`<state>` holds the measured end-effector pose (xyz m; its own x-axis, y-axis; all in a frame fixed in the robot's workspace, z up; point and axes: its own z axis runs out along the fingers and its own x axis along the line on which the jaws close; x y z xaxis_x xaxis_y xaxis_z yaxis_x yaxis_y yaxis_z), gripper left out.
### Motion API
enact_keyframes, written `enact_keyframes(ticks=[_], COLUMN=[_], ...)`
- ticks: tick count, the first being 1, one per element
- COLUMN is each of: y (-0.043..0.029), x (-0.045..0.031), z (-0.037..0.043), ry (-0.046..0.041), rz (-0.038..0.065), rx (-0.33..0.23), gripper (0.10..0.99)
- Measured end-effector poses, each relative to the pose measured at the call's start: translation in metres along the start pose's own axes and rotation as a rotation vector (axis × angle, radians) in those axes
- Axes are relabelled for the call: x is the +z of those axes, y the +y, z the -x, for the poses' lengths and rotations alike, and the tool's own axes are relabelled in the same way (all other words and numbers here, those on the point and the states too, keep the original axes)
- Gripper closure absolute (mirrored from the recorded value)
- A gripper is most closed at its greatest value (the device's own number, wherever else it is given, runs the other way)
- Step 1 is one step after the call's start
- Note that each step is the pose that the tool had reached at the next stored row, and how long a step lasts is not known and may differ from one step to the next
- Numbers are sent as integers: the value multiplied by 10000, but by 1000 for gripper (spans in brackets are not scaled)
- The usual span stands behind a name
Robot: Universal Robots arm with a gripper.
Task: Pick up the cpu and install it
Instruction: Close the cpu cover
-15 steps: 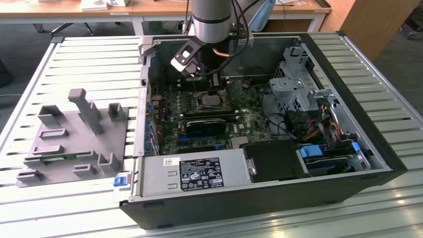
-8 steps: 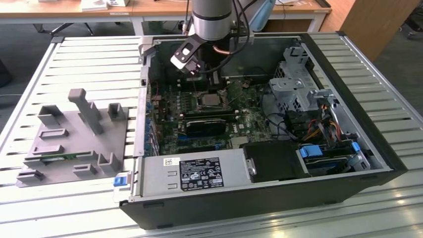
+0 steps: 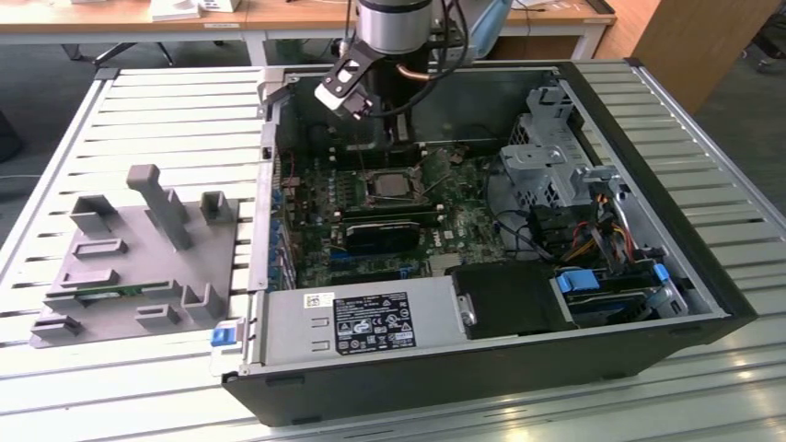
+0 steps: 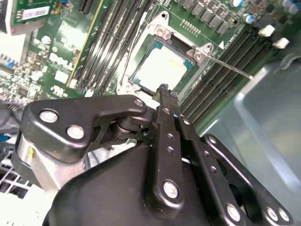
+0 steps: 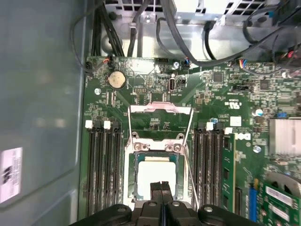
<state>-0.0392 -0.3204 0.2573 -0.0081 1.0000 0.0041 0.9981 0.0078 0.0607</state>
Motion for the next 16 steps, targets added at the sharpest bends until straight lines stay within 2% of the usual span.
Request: enact_keyframes(ticks=[2, 7, 11, 16], y=[1, 1, 10, 130], x=[-27, -27, -26, -19], z=[2, 46, 50, 51], ry=[-1, -1, -1, 2], rz=[-1, -1, -1, -2], rx=[0, 0, -1, 0], gripper=[980, 980, 980, 980])
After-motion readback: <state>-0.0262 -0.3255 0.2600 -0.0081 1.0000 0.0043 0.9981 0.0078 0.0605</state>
